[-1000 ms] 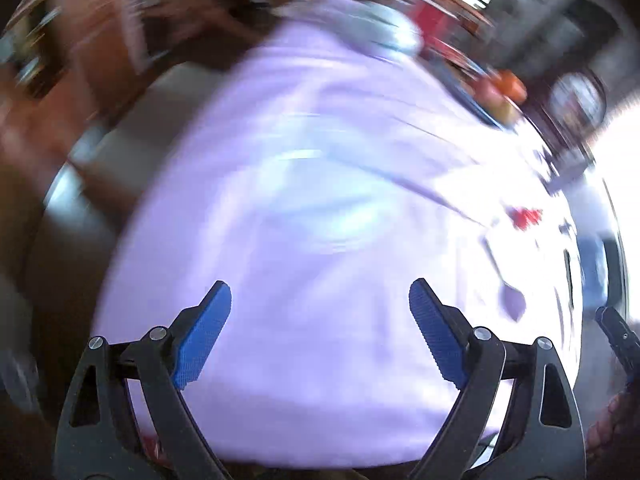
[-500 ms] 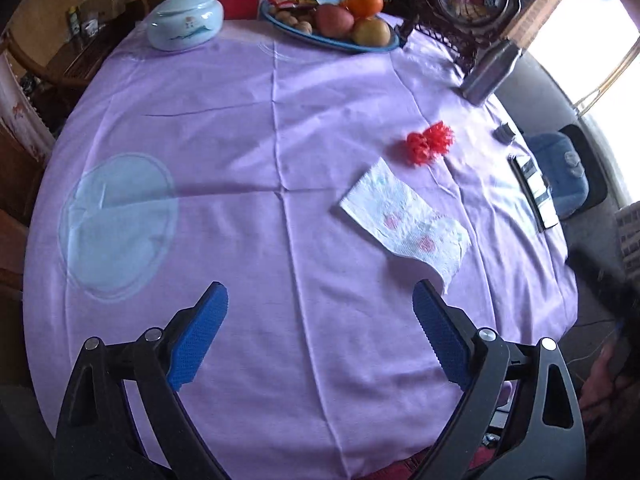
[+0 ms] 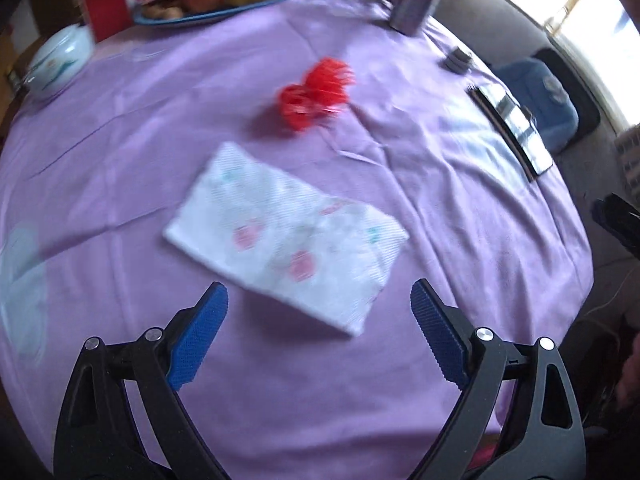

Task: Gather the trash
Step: 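Grasp the white tissue with the left gripper and lift it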

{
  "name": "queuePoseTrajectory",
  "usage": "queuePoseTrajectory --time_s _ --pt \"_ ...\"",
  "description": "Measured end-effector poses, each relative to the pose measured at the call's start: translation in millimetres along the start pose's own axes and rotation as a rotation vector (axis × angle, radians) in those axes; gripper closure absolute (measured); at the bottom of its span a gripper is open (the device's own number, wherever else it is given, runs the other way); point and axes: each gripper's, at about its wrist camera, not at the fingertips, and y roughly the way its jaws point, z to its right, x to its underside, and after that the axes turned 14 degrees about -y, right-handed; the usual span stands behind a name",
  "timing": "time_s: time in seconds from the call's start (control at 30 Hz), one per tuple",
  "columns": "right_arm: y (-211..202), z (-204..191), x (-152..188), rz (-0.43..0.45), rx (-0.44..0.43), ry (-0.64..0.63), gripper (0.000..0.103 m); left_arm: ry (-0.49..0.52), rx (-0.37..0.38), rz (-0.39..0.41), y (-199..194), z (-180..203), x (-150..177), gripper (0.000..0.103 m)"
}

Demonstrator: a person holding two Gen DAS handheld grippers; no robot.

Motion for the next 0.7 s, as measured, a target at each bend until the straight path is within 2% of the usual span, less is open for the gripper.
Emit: queuePoseTrajectory --time_s 0.1,0.2,0.23,0.27,0.37,0.57,0.7 --pt "-10.2 21.2 6.5 0.003 0.033 0.043 0.042 0.021 -0.021 -0.006 16.9 7.8 -1.8 0.021" --pt "-17.7 31.5 9.2 0.011 0.052 0.051 0.042 0.01 -0.038 -0.028 31.9 4.5 -3.7 0.045" --pt "-18.8 33.3 9.2 0.015 0.053 0.05 0.042 0.006 -0.048 -0.018 32.1 1.7 -3.6 0.055" --pt "-18.8 34.1 8.5 0.016 0.051 0.05 0.042 0.004 -0.042 -0.008 28.9 -1.0 -3.4 0.068" --pt "-12.6 32.5 3.5 0.02 0.02 0.047 0.042 -0.042 -0.005 0.004 14.9 -12.6 -3.5 0.089" --pt "17.6 2.3 -15.6 -0.012 -0.085 -0.035 0.042 -0.163 -0.017 0.113 -39.4 -47.1 4.3 0.092" --pt "41.3 -27.7 -32.3 -0.035 -0.182 -0.093 0.042 -0.283 -0.077 0.188 -83.0 -85.1 21.6 0.092"
